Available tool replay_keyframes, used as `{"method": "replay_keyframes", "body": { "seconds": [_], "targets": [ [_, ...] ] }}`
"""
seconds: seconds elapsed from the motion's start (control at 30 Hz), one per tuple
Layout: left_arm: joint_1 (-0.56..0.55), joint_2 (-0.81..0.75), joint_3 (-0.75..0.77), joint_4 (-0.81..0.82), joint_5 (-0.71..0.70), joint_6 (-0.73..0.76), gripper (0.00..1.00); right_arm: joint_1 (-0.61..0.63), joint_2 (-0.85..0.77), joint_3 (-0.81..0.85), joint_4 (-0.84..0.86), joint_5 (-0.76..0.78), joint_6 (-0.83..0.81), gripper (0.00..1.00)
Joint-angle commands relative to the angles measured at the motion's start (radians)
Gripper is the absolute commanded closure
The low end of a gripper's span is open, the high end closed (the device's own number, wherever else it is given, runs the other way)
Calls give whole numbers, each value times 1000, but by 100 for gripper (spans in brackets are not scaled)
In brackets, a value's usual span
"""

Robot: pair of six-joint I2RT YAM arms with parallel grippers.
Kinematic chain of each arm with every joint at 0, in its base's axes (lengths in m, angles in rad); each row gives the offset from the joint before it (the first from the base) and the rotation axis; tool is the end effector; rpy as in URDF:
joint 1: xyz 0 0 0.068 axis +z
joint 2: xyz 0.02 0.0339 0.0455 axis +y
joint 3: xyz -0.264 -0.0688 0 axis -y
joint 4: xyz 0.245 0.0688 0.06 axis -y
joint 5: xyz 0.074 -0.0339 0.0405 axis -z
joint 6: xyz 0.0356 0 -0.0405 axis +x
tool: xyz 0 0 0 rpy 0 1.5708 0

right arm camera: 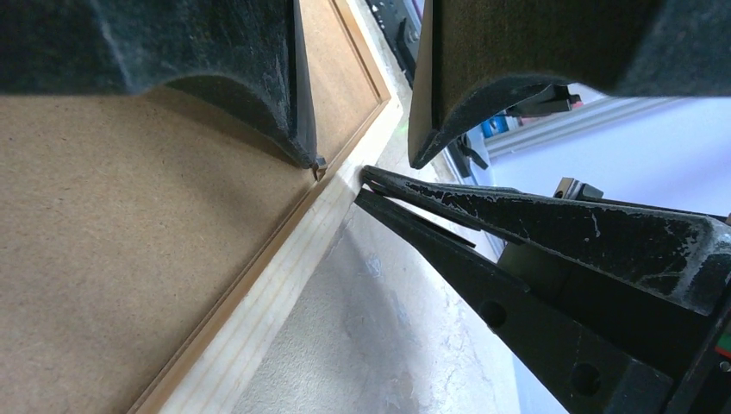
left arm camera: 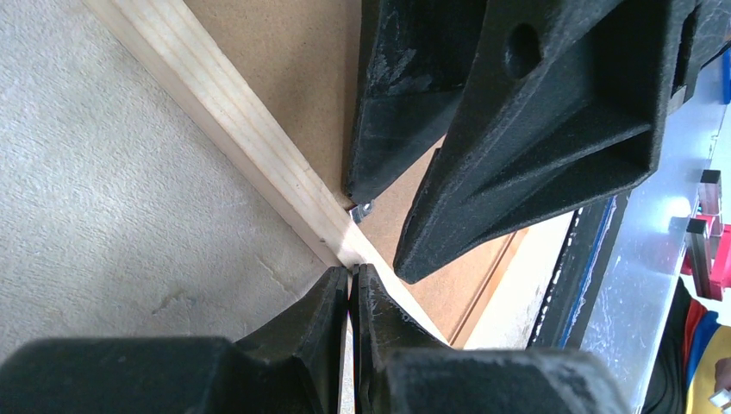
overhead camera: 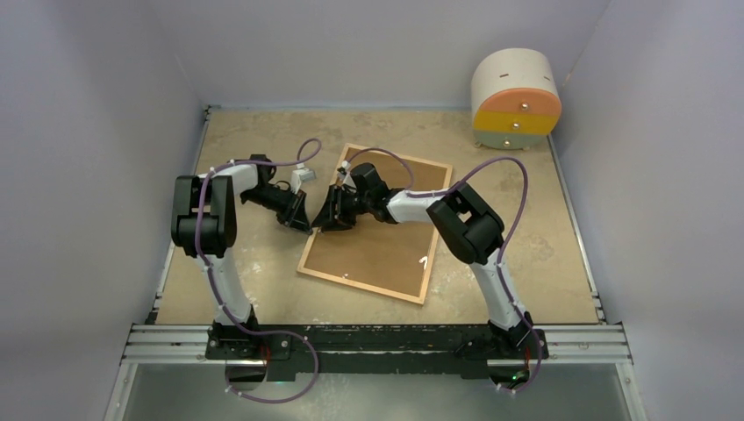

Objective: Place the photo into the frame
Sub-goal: Install the photo frame at the center of the board.

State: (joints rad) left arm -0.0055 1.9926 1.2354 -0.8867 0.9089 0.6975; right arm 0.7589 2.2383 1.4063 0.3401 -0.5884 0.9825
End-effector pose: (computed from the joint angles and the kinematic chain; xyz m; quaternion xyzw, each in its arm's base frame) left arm 0.3402 -0.0300 0.1341 0.2941 0.8485 -0.4238 0.1179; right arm 0.3377 0.3475 0.1312 -0.0564 0.8326 0.5363 0.1265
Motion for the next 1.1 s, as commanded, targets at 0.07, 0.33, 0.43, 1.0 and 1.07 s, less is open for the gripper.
{"method": "replay_keyframes", "body": {
  "seconds": [0.07, 0.33, 0.43, 1.0, 1.07],
  "targets": [
    [-30, 9, -25, 81, -79, 28, 92, 51, 56, 36, 2, 3, 1, 54],
    [-30, 5, -25, 75, -79, 31, 92, 51, 86, 80, -50, -45, -16, 55],
    [-30, 0, -27, 70, -82, 39, 92, 13, 65, 76, -67, -27, -38, 55],
    [-30, -9, -34, 64, -85, 45, 93, -53, 21, 75, -131, 45, -129, 55],
    [-30, -9, -34, 65, -84, 46, 93, -53, 24, 86, -148, 45, -140, 55]
  ]
}}
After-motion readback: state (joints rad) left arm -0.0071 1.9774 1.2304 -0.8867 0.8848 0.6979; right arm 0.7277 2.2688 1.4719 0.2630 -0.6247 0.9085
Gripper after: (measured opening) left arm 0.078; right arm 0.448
